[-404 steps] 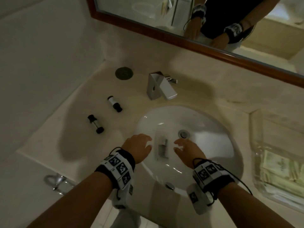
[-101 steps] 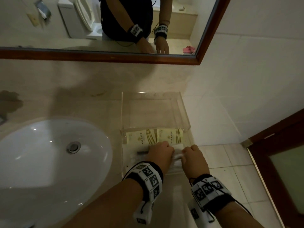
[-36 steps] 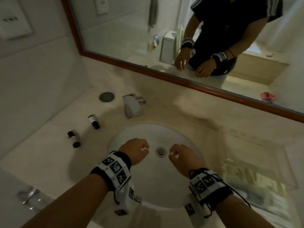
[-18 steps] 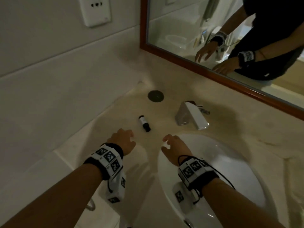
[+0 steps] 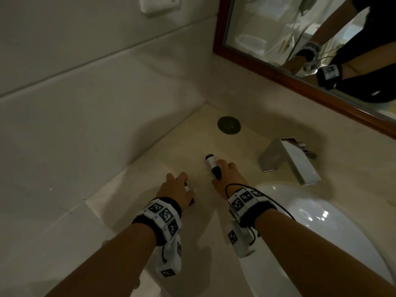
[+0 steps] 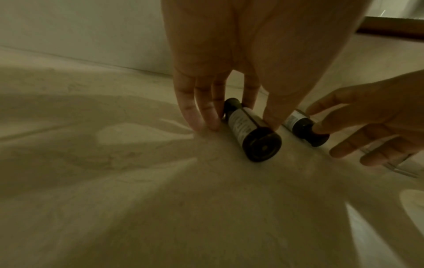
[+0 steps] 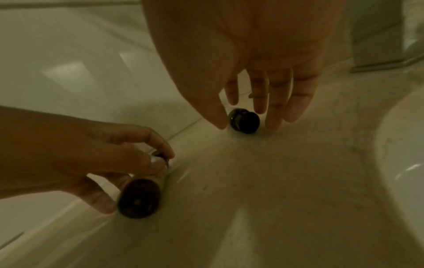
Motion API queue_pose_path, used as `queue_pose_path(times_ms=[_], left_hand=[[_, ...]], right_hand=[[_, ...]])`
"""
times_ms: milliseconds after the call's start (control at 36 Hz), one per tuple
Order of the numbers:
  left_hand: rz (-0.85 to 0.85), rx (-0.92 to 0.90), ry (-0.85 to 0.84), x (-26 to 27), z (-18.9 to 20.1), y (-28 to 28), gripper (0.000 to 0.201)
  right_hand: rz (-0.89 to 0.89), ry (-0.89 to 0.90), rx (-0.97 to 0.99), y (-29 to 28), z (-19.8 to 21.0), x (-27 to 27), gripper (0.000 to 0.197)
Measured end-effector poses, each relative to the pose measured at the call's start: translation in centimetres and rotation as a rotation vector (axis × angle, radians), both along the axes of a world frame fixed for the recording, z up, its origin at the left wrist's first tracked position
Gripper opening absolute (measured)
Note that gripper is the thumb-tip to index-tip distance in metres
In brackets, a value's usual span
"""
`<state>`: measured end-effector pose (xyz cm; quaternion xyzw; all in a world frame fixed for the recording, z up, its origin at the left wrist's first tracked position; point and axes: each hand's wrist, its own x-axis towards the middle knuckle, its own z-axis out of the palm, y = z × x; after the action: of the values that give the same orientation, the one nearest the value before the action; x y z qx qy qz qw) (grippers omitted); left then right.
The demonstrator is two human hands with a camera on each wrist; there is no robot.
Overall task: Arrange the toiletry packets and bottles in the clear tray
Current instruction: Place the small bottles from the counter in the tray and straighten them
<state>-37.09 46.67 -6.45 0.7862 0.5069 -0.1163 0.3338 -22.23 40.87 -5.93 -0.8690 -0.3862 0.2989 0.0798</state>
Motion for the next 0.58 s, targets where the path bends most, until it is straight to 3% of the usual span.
queue_pose_path(times_ms=[333, 417, 583], left_hand=[[0.028, -0.013, -0.115, 0.3, -0.8, 0.4, 0.023], [0.025, -0.01, -0.123, 0.4, -0.8, 0.4, 0.024], [-0.028, -0.049, -0.078, 0.5, -0.4, 0.1, 0.029]], right_hand=[[0.045, -0.058, 0.063, 3.0, -1.3, 1.5, 0.051], [0.06, -0.072, 0.083, 2.9, -1.5, 1.4, 0.039], [0.088, -0.078, 0.021, 1.8, -2.3, 1.4, 0.038]])
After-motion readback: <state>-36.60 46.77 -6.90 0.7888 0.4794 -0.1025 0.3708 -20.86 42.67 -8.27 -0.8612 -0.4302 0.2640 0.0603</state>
